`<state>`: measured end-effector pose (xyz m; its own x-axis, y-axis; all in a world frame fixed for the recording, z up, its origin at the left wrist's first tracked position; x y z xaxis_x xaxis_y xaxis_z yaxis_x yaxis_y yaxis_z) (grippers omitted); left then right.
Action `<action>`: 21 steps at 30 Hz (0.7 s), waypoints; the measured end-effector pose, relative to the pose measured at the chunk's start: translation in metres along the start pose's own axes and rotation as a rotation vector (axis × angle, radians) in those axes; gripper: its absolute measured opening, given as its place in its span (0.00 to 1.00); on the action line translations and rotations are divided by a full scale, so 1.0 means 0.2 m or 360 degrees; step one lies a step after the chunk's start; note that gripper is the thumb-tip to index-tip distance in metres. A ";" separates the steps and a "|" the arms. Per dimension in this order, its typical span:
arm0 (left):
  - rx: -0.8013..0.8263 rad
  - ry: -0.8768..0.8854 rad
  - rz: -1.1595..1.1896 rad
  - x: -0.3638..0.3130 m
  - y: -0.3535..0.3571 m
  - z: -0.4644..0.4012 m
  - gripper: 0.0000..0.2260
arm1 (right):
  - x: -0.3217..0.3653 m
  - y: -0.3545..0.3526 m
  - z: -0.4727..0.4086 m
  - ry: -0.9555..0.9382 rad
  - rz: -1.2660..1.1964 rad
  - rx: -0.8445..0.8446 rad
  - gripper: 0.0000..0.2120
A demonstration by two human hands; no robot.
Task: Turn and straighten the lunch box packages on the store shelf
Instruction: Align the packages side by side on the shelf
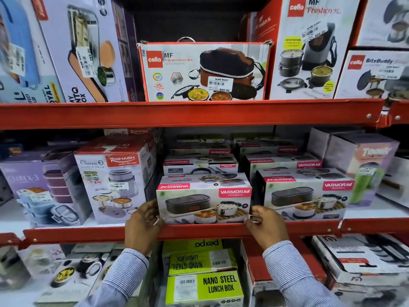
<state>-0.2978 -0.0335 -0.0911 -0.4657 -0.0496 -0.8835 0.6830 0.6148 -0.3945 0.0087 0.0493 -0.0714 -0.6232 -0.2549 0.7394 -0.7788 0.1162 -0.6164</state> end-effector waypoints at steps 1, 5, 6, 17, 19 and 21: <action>-0.0092 0.0030 -0.0019 -0.02 -0.01 0.02 0.23 | 0.00 -0.01 0.01 -0.0004 -0.0037 -0.0013 0.20; -0.0580 0.0397 0.0016 -0.14 -0.01 0.19 0.15 | -0.05 -0.09 0.10 -0.0007 -0.0248 -0.0175 0.15; -0.0634 0.0526 0.0032 -0.18 0.00 0.23 0.12 | -0.07 -0.12 0.12 -0.0001 -0.0283 -0.0244 0.13; -0.0372 0.0757 0.0258 -0.57 0.68 0.58 0.08 | -0.57 -0.60 0.06 -0.0104 -0.0397 -0.0773 0.13; -0.0330 0.0696 0.0221 -0.61 0.81 0.61 0.10 | -0.67 -0.67 0.00 -0.0125 -0.0472 -0.0785 0.15; -0.0290 0.0632 0.0128 -0.64 0.94 0.62 0.14 | -0.77 -0.73 -0.05 -0.0169 -0.0484 -0.0749 0.17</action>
<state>-0.0406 -0.0097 -0.0832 -0.6195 0.2888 -0.7300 0.6323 0.7346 -0.2461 0.2182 0.0815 -0.0919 -0.3743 -0.4358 0.8185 -0.8850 0.4316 -0.1749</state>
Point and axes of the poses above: each hand's wrist, its own z-axis away from the middle knuckle, its own y-axis out of the palm, x = y × z, the point moved 3 cm from there along -z, towards the middle knuckle, and after that the axes turned 3 degrees about -z, right-handed, at the moved point
